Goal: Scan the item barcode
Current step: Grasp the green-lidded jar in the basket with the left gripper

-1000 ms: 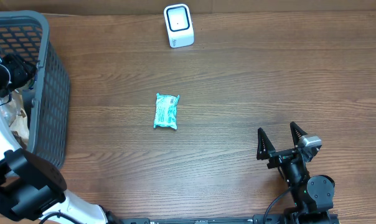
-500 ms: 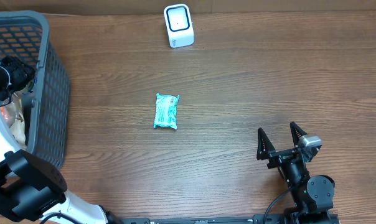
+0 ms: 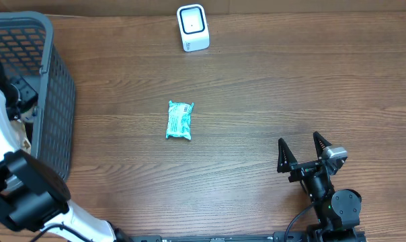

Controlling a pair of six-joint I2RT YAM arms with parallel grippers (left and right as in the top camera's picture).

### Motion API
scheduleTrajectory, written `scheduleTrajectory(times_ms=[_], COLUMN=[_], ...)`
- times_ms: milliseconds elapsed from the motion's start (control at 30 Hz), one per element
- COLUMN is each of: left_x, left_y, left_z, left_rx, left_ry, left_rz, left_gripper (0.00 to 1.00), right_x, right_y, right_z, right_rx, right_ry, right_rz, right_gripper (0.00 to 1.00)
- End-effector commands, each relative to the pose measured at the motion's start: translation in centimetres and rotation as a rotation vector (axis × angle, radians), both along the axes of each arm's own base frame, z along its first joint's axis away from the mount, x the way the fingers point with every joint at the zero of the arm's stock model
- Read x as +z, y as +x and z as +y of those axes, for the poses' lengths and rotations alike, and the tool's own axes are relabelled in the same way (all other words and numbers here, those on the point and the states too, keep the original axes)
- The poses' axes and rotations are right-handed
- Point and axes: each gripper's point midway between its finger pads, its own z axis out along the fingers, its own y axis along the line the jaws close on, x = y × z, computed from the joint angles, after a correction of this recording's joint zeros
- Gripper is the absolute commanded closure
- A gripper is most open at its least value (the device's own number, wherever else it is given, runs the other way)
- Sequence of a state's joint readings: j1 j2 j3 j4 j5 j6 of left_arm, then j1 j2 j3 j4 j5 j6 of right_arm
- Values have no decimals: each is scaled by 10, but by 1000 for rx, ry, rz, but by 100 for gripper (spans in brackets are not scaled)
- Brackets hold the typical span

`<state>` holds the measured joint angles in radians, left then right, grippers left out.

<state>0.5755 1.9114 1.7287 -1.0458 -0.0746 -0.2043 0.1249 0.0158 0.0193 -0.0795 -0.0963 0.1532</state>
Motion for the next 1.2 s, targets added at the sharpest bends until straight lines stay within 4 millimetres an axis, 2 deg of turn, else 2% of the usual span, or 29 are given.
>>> scheduleTrajectory(times_ms=[0, 267, 367, 567, 667, 900, 1167], left_x=[-26, -64, -80, -121, -130, -124, -98], left_y=[-13, -10, -10, -18, -20, -3, 14], left_z=[14, 17, 17, 10, 9, -2, -2], left_rx=[54, 55, 57, 50, 48, 9, -56], left_ry=[52, 17, -2, -64, -78, -152, -160], left_rz=[108, 167, 194, 284, 306, 231, 182], left_gripper=[70, 69, 64, 62, 61, 44, 40], right_x=[-4, -4, -4, -4, -4, -4, -4], right_y=[1, 1, 1, 1, 1, 1, 1], right_z=[-2, -2, -2, -2, -2, -2, -2], right_rx=[-11, -11, -11, -11, -11, -11, -11], right_ry=[-5, -5, -5, -5, -5, -5, -5], right_rz=[2, 2, 2, 2, 2, 2, 2], right_gripper=[0, 0, 0, 0, 0, 0, 0])
